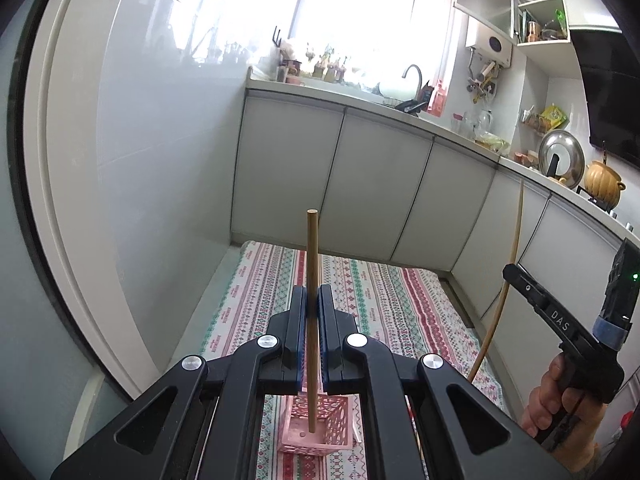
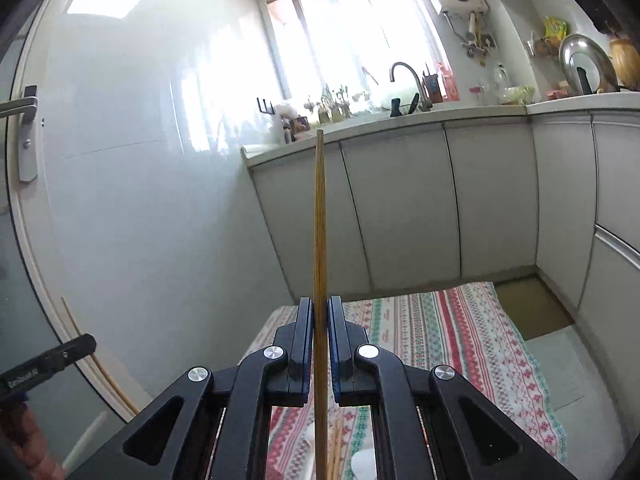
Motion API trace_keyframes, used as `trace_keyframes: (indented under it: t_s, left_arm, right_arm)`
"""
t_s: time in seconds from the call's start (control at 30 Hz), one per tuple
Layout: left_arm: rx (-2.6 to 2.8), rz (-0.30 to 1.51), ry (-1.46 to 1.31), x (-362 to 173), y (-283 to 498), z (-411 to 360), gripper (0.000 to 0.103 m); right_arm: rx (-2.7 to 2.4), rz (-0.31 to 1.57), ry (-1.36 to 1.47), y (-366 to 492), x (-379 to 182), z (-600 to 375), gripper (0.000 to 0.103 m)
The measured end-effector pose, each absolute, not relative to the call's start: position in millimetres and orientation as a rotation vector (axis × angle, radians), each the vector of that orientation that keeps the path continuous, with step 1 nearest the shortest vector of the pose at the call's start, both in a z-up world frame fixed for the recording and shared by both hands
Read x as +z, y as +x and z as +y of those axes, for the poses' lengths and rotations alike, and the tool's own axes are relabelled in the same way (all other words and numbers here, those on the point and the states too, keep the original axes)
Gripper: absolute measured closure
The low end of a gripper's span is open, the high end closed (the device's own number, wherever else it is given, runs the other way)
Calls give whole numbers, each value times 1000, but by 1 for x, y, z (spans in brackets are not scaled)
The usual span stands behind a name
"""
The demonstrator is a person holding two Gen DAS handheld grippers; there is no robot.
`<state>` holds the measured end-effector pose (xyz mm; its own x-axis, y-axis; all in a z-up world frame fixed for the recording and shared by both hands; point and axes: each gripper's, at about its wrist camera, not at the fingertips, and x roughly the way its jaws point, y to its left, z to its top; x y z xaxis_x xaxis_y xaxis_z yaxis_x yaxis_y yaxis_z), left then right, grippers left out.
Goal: Organize utensils
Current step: 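Carry both held chopsticks upright toward the pink basket, then lower the chopsticks into the pink basket and open both tools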
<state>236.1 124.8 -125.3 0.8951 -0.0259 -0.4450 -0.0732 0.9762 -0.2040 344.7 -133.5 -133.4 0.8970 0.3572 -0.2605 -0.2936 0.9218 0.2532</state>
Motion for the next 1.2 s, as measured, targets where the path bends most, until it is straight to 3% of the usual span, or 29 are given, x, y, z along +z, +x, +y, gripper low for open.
trace_keyframes:
  t_s: [0.43,1.2]
  left_arm:
    - [44,556,-162,-164,273,116,98]
    - [50,560,-154,-185,290,111,97]
  right_arm:
    - [370,274,175,335,-137,-101,96]
    - [430,208,140,317,-146,-63,96]
